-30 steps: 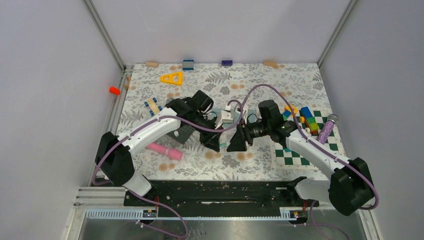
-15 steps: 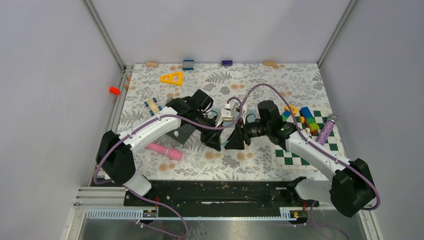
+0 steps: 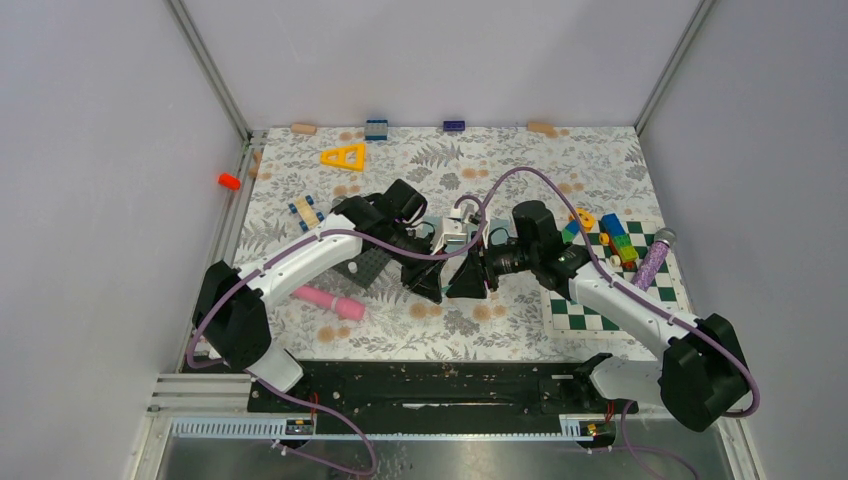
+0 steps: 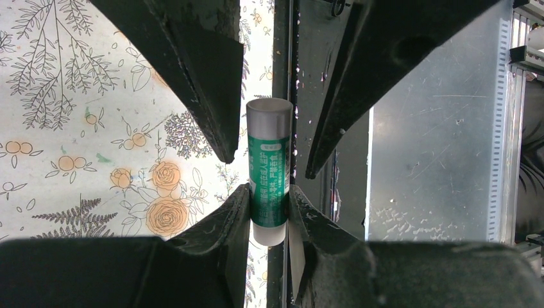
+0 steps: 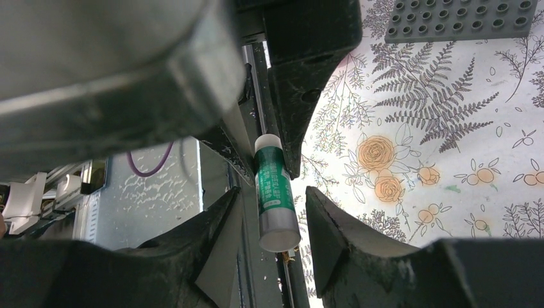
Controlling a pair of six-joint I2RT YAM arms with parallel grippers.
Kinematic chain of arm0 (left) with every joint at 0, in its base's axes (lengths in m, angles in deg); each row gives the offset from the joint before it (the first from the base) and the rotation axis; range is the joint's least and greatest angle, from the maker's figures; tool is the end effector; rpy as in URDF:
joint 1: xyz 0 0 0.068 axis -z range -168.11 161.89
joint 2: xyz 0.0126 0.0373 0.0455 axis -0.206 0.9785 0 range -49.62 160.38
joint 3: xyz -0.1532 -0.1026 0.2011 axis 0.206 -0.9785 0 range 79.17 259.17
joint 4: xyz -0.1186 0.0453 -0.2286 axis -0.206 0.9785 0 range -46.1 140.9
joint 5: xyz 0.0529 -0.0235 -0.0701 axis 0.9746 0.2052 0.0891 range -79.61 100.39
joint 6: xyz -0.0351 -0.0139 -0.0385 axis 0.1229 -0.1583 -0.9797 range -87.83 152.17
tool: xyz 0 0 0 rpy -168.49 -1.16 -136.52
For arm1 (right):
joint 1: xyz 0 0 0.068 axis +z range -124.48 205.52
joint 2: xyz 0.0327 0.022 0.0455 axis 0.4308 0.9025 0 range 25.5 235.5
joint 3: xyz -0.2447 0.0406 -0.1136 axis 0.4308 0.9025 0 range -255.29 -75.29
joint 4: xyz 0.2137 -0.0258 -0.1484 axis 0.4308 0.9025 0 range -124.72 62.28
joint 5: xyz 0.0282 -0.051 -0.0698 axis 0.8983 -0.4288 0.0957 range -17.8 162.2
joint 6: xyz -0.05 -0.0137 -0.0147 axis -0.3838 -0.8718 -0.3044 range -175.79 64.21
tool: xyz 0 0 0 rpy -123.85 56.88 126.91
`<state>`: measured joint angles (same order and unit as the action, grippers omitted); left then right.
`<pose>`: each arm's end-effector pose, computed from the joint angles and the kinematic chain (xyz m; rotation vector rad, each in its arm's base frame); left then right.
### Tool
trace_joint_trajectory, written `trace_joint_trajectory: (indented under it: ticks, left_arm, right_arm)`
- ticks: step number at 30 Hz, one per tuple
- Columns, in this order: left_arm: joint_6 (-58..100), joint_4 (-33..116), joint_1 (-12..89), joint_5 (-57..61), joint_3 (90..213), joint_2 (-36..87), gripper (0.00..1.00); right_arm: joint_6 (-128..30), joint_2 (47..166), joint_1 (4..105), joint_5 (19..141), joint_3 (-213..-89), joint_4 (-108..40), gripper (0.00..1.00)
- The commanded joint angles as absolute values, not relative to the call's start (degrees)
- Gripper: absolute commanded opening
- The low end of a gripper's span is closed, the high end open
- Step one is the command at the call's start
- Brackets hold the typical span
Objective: Place the letter into the envelope and seal it
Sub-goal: Screw the solid glue.
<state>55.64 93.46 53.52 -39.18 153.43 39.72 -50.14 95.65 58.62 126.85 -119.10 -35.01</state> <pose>0.2143 -0.2267 0.2839 1.6081 2.0229 -1.2631 0.2033 0.1673 0.2654 -1.0937 1.7773 1.3793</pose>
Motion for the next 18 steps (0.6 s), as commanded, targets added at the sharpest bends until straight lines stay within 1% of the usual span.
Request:
trace_joint_trajectory:
  ticks: [1,6,9,11,15,18]
  left_arm:
    - [55.55,90.88,53.52,-41.04,154.39,38.65,0.1]
    - [55.46,90.84,53.46,-41.16,154.4,38.49,0.1]
    - [55.47,90.85,53.36,-41.27,154.38,38.39,0.1]
    - [55.47,90.84,53.29,-41.29,154.34,38.4,0.1]
    - [55.39,90.91,53.26,-41.38,154.49,38.23,0.1]
    - [55.38,90.84,53.19,-41.44,154.41,38.1,0.1]
  right_arm:
    - [-51.02,96.17,59.77,128.09,-119.6,-35.18,0.49]
    - [-51.2,96.43,60.01,128.01,-119.81,-35.07,0.5]
    - [-51.35,96.48,60.1,127.89,-119.81,-35.07,0.54]
    - [-51.6,96.58,60.13,127.75,-119.95,-35.07,0.54]
    - [-52.08,96.78,60.22,127.96,-120.11,-32.97,0.48]
    - [-52.1,97.05,60.24,128.66,-120.37,-32.6,0.36]
